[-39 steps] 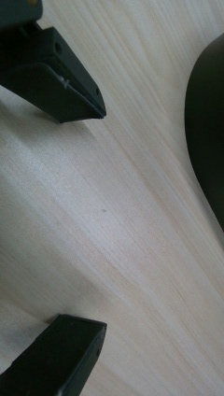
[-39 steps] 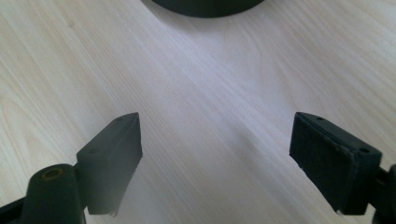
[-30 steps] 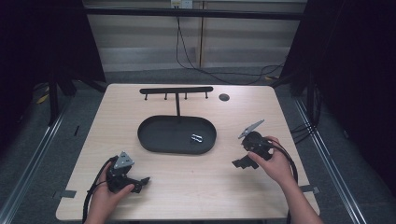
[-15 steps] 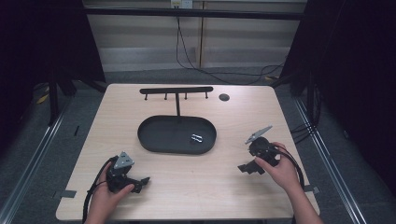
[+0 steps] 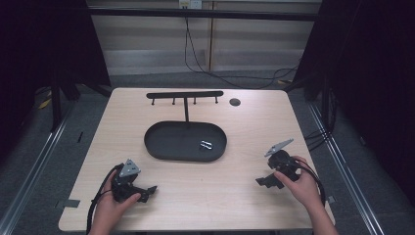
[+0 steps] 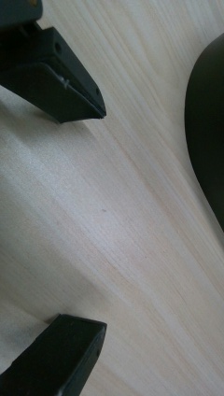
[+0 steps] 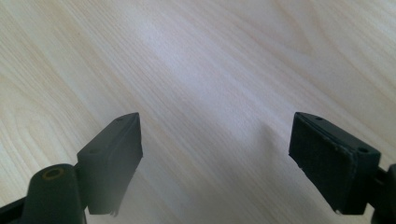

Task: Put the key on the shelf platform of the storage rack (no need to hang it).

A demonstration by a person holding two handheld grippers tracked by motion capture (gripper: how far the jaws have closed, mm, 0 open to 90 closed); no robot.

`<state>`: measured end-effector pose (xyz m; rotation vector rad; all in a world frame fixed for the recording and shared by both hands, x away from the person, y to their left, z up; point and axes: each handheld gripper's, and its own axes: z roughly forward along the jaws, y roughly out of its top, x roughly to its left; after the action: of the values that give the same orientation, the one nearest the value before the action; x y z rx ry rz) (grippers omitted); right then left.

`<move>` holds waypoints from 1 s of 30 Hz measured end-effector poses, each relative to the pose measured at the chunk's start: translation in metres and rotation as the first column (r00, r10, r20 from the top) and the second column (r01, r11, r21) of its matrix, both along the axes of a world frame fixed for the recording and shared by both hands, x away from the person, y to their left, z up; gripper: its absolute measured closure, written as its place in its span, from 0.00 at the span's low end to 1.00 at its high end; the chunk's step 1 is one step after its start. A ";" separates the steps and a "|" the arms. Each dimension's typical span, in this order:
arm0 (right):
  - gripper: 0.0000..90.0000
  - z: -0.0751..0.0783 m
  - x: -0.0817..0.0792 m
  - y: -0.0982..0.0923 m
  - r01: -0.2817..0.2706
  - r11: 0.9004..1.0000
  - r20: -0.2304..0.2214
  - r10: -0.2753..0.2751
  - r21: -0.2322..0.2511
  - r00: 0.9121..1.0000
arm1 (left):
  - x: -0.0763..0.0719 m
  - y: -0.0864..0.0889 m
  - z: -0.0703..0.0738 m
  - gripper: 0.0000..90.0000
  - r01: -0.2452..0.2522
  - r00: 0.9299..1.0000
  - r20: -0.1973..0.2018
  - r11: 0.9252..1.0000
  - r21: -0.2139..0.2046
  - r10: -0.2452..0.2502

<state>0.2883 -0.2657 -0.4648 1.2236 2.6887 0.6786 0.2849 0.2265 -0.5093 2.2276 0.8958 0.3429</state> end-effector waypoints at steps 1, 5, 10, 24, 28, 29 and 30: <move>0.19 0.000 0.000 0.000 0.000 1.000 0.000 0.000 0.000 1.000 | 0.000 0.000 0.000 0.00 0.000 1.000 0.000 1.000 0.001 0.000; 0.19 -0.005 -0.007 -0.007 0.009 1.000 0.000 -0.009 0.003 1.000 | 0.000 0.000 0.000 0.00 0.001 1.000 0.000 1.000 0.000 -0.001; 0.19 -0.009 -0.012 -0.012 0.017 1.000 0.000 -0.017 -0.007 1.000 | 0.000 0.000 0.000 0.00 0.000 1.000 0.001 1.000 0.000 0.000; 0.19 -0.020 -0.028 -0.031 0.067 0.998 0.018 -0.068 0.010 0.998 | 0.000 0.000 0.000 0.00 0.000 1.000 0.001 1.000 0.000 0.000; 0.19 -0.021 -0.031 -0.036 0.089 0.996 0.034 -0.090 0.030 0.995 | 0.000 0.000 0.000 0.00 0.001 1.000 0.001 1.000 0.000 -0.001; 0.19 -0.023 -0.034 -0.038 0.084 0.996 0.052 -0.086 0.033 0.995 | 0.000 0.000 0.000 0.00 0.000 1.000 0.001 1.000 0.000 0.000; 0.20 -0.023 -0.035 -0.039 0.087 0.996 0.055 -0.089 0.034 0.995 | 0.000 0.000 0.000 0.00 0.000 1.000 0.001 1.000 0.000 0.000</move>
<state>0.2534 -0.3048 -0.4873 1.3019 2.5715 0.7345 0.2850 0.2265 -0.5093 2.2278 0.8951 0.3434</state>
